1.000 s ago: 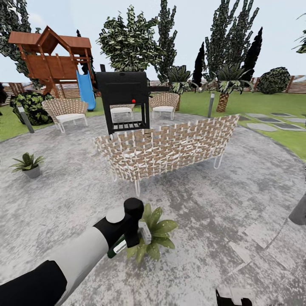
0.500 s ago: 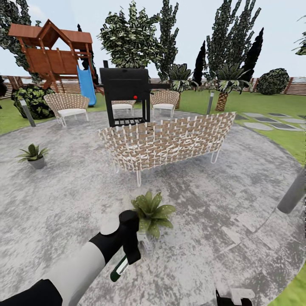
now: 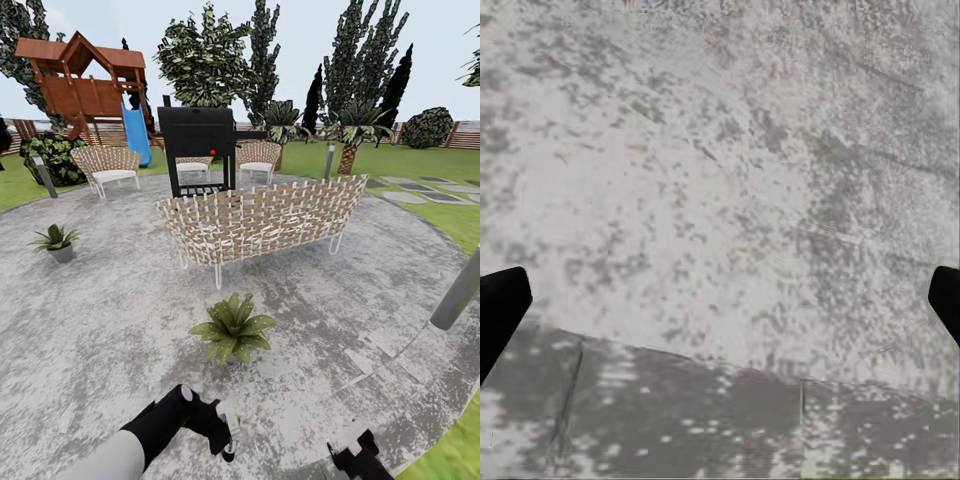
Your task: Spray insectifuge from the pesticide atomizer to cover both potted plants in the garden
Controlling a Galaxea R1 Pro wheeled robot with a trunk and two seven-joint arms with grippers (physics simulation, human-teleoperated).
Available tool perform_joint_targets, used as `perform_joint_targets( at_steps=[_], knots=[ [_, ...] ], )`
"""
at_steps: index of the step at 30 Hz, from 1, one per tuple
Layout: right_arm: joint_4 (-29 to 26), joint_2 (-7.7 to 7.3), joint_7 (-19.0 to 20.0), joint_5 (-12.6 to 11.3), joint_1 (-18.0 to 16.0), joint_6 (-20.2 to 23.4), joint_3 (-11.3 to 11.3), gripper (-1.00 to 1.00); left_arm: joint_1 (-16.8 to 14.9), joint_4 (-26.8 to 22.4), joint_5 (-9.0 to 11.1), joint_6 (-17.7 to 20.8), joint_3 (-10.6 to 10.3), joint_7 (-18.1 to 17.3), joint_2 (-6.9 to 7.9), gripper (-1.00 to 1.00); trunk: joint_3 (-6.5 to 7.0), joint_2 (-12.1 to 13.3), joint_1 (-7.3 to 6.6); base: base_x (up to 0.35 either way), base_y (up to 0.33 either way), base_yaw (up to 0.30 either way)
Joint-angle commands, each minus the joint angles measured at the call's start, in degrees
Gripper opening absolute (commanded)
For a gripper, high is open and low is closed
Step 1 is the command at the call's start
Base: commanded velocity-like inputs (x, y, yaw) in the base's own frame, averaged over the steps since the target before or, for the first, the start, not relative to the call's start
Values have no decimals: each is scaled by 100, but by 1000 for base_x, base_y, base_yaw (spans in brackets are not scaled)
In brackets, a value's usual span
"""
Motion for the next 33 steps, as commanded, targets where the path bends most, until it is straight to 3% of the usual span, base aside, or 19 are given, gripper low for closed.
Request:
perform_joint_targets(
  at_steps=[1,3,5,8,10,12,17,19,20,25,27,29,32,33],
  knots=[
    [-32,-11,662,318,-157,-16,32,100,1,104,9,-249,257,-37,69,-100,-6,-2,-1,0,0,0],
    [-209,-139,2554,567,-594,-15,97,100,-16,381,10,-626,491,-81,142,-100,-6,-2,-1,0,0,0],
    [-479,-169,3560,617,-749,-19,114,100,-41,531,12,-703,536,-288,202,-100,-6,-2,-1,0,0,0],
    [-818,-129,4492,633,-847,-16,130,100,-65,610,-21,-728,543,-729,234,-100,-6,-2,-1,0,0,0],
    [-862,-117,4866,634,-932,-17,130,100,-74,617,-26,-697,524,-791,231,-100,-6,-2,-1,0,0,0],
    [-868,-84,4996,633,-961,-19,127,100,-76,620,-27,-675,513,-806,225,-100,-6,-2,-1,0,0,0],
    [-821,497,5106,805,-977,-22,144,100,-70,636,-73,-639,404,-798,216,-100,-6,-2,-1,0,0,0],
    [-814,602,5111,867,-978,-21,148,100,-63,637,-151,-633,379,-777,206,-100,-6,-2,-1,0,0,0],
    [-812,667,5112,882,-978,-23,149,-100,-61,637,-185,-631,372,-769,204,-100,-6,-2,-1,0,0,0],
    [-810,891,5114,903,-978,-30,150,-100,-51,641,-223,-629,365,-742,191,-100,-6,-2,-1,0,0,0],
    [-810,1037,5114,905,-978,-32,150,-100,-44,645,-228,-629,370,-681,185,-100,-6,-2,-1,0,0,0],
    [-810,1279,5114,906,-978,-33,157,-100,-25,646,-229,-629,373,-644,183,-100,-6,-2,-1,0,0,0],
    [-817,1478,5114,906,-1026,-33,335,-100,-8,646,-230,-629,374,-622,189,-100,-6,-2,-1,0,0,0],
    [-818,1478,5114,902,-1075,-33,366,-100,-7,646,-230,-629,374,-582,187,-100,-6,-2,-1,0,0,0]
  ],
)
